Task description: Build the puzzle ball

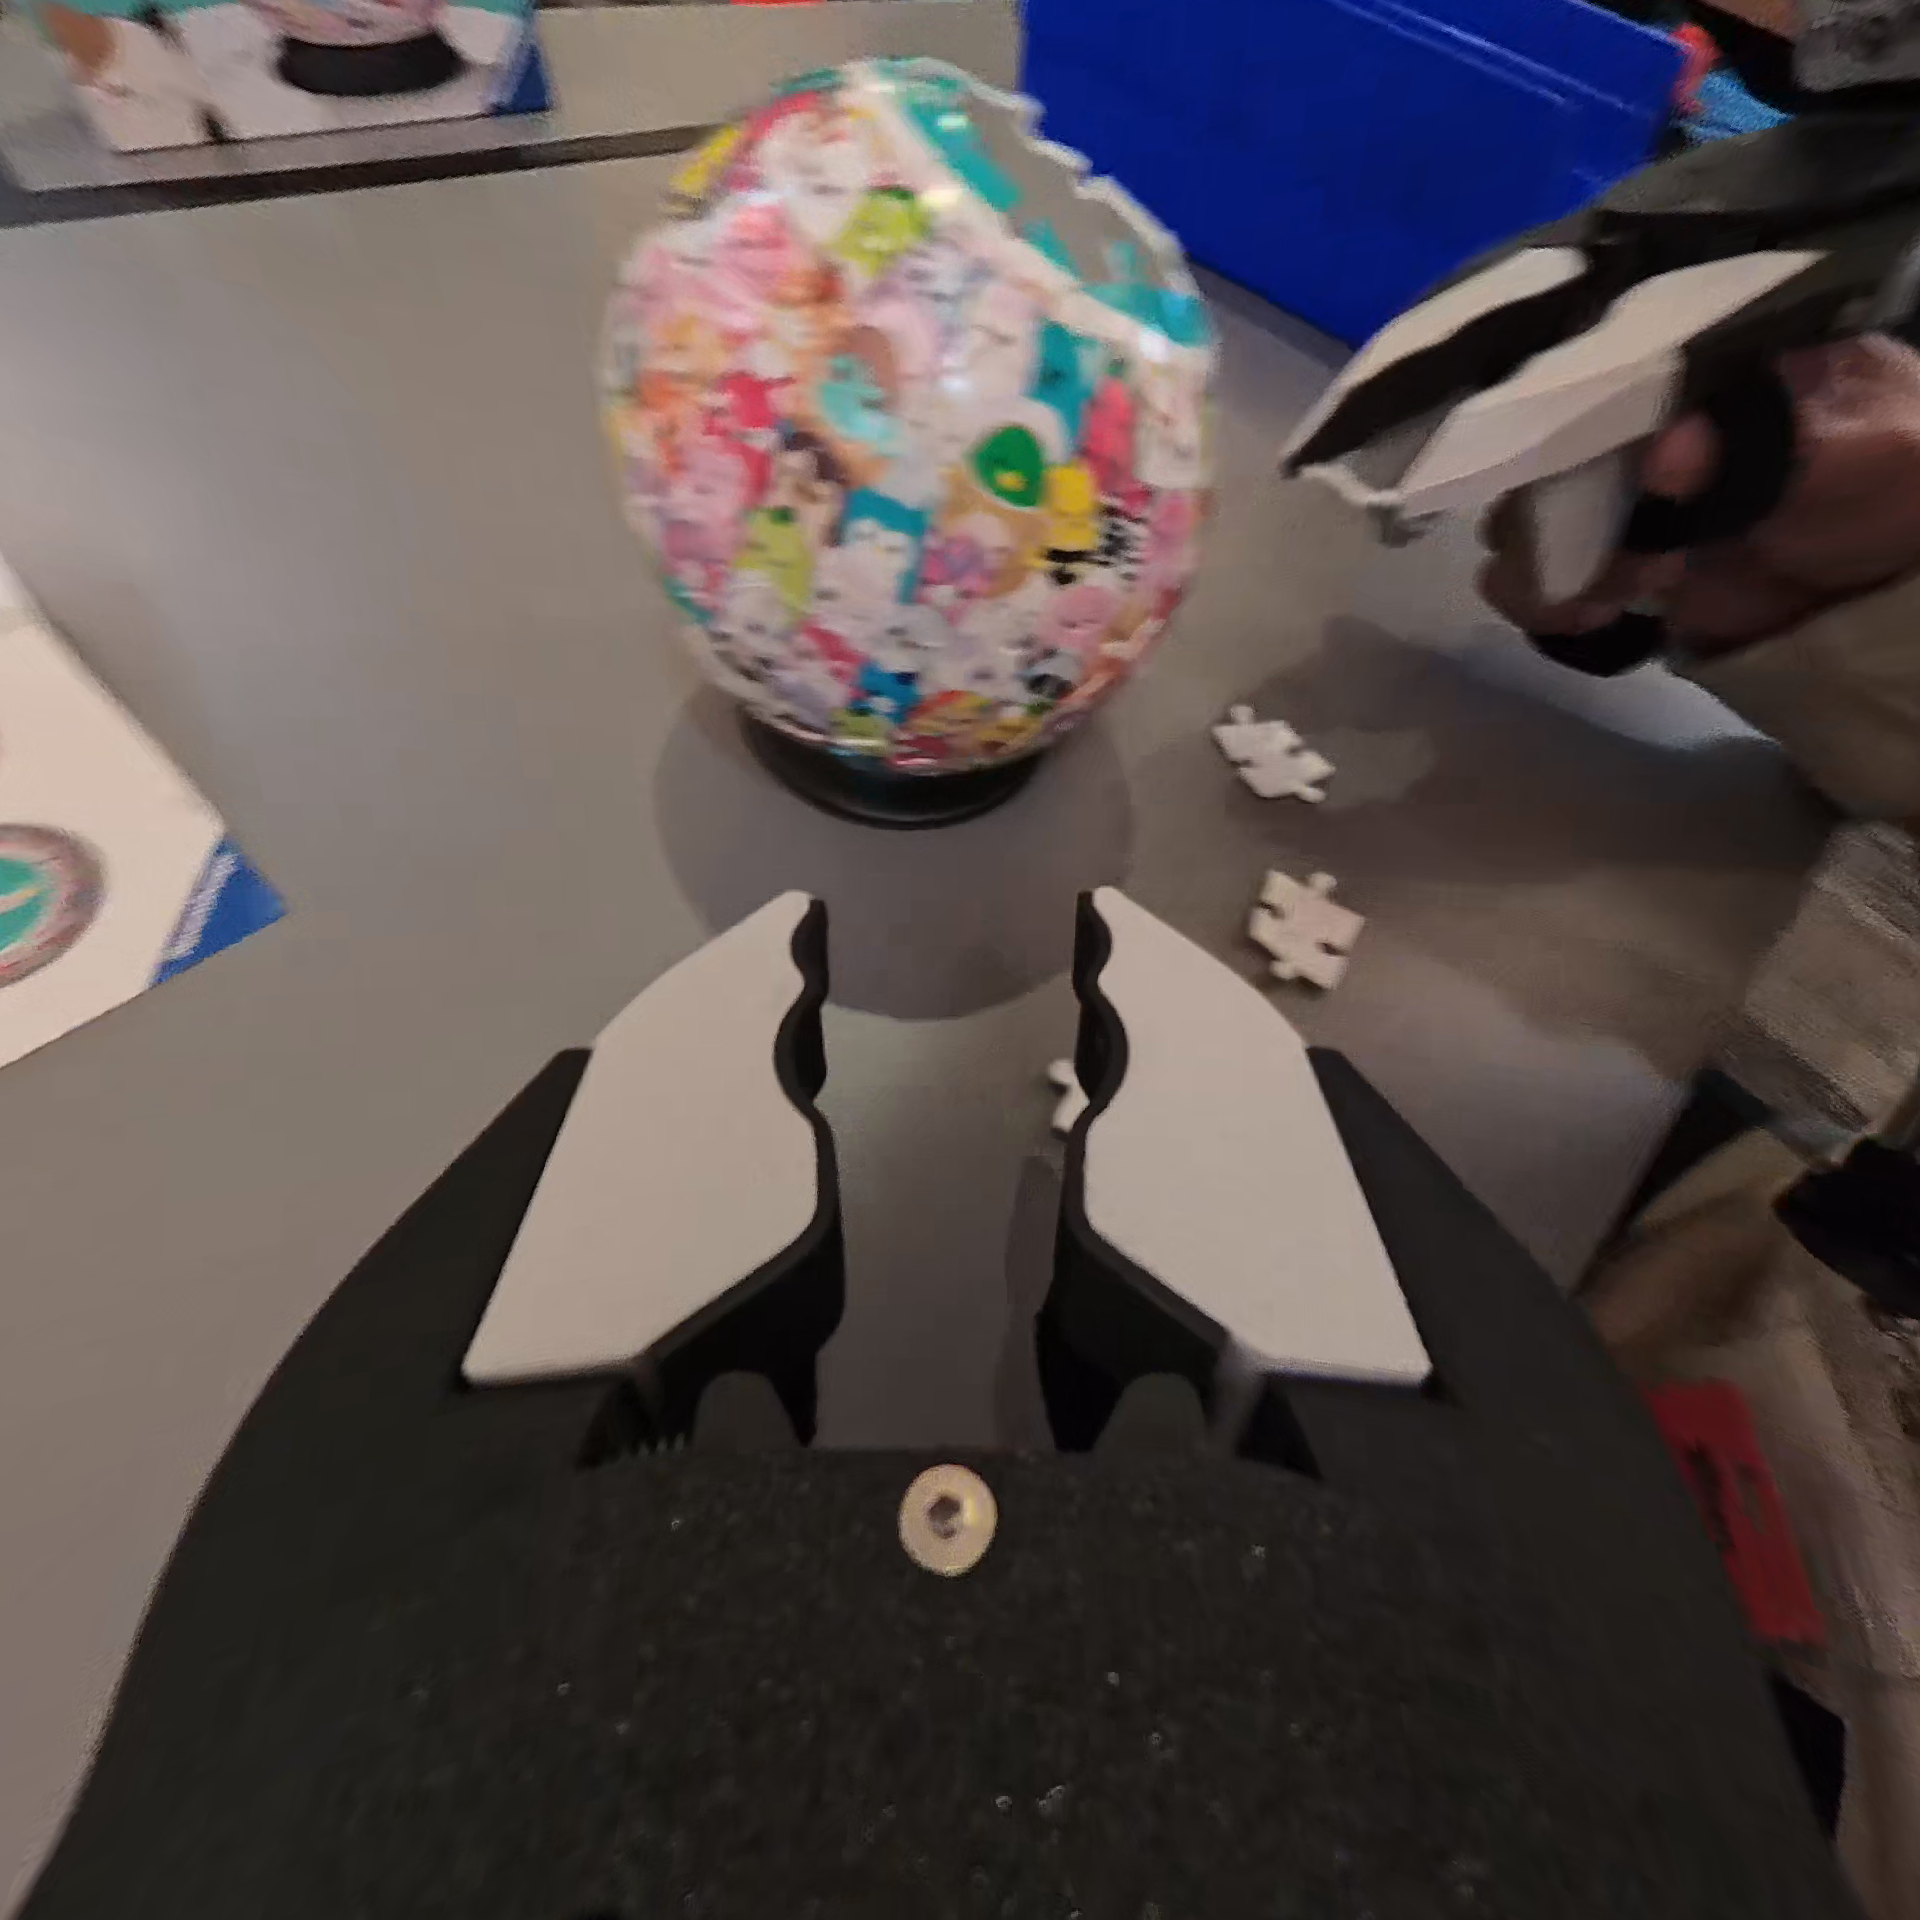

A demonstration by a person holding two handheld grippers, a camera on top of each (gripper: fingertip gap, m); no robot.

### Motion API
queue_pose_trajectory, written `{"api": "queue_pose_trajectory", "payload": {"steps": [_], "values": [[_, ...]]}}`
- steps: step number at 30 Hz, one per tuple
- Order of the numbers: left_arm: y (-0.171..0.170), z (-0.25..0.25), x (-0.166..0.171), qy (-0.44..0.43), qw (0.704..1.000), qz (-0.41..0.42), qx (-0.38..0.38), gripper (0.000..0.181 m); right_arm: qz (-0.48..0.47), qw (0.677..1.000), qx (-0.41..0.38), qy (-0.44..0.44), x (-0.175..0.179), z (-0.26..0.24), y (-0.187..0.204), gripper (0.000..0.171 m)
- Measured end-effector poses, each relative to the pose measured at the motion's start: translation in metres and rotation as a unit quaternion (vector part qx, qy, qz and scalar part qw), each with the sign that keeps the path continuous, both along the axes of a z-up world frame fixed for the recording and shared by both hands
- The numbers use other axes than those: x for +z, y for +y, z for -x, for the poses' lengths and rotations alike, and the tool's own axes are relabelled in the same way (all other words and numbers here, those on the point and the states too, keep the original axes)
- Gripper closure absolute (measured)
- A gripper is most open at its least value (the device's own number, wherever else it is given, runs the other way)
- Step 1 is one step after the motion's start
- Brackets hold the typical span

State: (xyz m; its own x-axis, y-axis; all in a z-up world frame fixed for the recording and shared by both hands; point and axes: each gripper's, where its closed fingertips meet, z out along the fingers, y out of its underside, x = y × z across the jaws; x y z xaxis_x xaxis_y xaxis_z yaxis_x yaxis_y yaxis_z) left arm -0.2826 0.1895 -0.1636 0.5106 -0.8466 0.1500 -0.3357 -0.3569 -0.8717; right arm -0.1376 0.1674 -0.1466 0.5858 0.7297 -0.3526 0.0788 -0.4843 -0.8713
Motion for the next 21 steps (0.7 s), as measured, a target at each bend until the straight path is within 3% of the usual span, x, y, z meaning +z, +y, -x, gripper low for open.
{"api": "queue_pose_trajectory", "payload": {"steps": [5,10,21], "values": [[0.035,0.029,-0.006,0.060,0.994,0.016,0.095,0.136,0.026,1.000,0.005,0.014,-0.009,-0.014,0.007,0.139],[0.060,0.065,-0.019,0.167,0.973,0.038,0.157,0.136,0.069,0.993,0.034,0.092,-0.004,-0.004,0.005,0.139],[0.100,0.054,-0.014,0.176,0.965,0.084,0.173,0.137,0.113,0.977,0.062,0.170,-0.002,0.002,0.010,0.140]]}}
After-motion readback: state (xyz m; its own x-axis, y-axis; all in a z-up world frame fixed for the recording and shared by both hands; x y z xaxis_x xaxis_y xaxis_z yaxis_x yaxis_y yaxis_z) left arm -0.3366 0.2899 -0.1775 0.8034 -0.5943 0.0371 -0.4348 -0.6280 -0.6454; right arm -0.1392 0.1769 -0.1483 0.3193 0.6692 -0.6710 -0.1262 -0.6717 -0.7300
